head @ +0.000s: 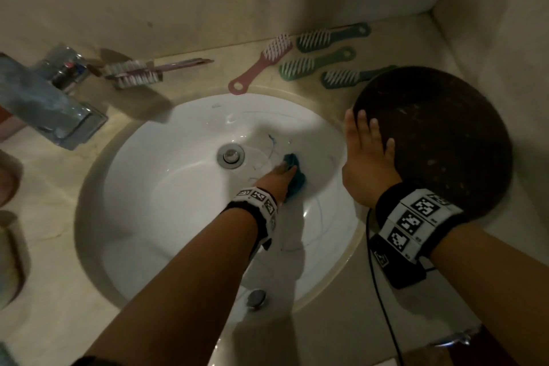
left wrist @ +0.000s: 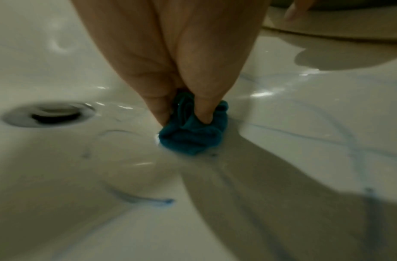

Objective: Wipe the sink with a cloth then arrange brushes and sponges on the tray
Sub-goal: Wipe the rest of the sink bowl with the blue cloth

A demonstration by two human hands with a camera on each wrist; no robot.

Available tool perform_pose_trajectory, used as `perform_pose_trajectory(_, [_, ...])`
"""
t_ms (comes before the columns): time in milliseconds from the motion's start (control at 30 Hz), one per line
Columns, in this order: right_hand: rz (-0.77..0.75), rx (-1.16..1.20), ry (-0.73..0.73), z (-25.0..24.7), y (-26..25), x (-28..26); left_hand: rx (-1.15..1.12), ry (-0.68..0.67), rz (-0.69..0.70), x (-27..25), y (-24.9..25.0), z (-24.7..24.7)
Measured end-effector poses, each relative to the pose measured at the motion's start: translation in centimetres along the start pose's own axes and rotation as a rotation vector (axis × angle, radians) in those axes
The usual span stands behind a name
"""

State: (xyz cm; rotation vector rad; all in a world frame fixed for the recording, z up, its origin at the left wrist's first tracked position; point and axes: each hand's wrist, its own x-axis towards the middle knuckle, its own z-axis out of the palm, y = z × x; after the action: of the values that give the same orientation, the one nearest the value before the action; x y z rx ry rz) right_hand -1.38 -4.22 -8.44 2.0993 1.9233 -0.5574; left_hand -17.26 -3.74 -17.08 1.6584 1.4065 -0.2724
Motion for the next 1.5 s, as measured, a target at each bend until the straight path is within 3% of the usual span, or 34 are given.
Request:
perform_pose_trajectory(100, [0.001,0.002,0.000,-0.2,0.0,0.0,-0.078,-0.015,0.125,0.0,1.6,1.8])
perform_pose_trajectory(167, [-0.009,0.014,-0.011,-0.4,0.1,-0.2,-0.116,-0.048,0.102,-0.2,1.4,2.8])
perform_pose_trajectory(300, [-0.054,-0.050,-0.017,-0.5,0.9,-1.2,0.073,-0.031,0.124,-0.5,1.3,2.2])
perform_pose_trajectory(533, [-0.060,-0.170,-0.066,0.2,2.9,-2.6,-0.066,0.190,0.224,-0.4,4.1,1.9])
perform_pose_trajectory(733, [-0.061,-0.059,-0.086,0.0,3.3,-2.8,-0.070,0.032,0.297,-1.9,3.3,3.8])
perform_pose_trajectory(833, [-0.050,-0.045,-0.102,-0.1,3.7,-3.3,-0.063,0.021,0.279,-2.0,3.7,3.2])
perform_pose_trajectory(1067, [-0.064,-0.063,-0.067,0.5,3.8,-3.3,-0.443,0.243,0.163,-0.3,6.6,1.5])
perform_pose_trajectory(1200, [-0.058,-0.063,-0.045,1.0,3.9,-3.3,-0.390,0.182,0.218,-1.0,6.1,2.9])
perform_pose_trajectory(1400, [-0.054,-0.064,-0.045,0.9,3.7,-3.4,-0.232,-0.028,0.295,-3.1,4.5,3.7])
perform_pose_trajectory(1500, [-0.056,-0.081,-0.032,1.1,3.7,-3.4,-0.196,-0.016,0.299,-2.7,4.7,2.9])
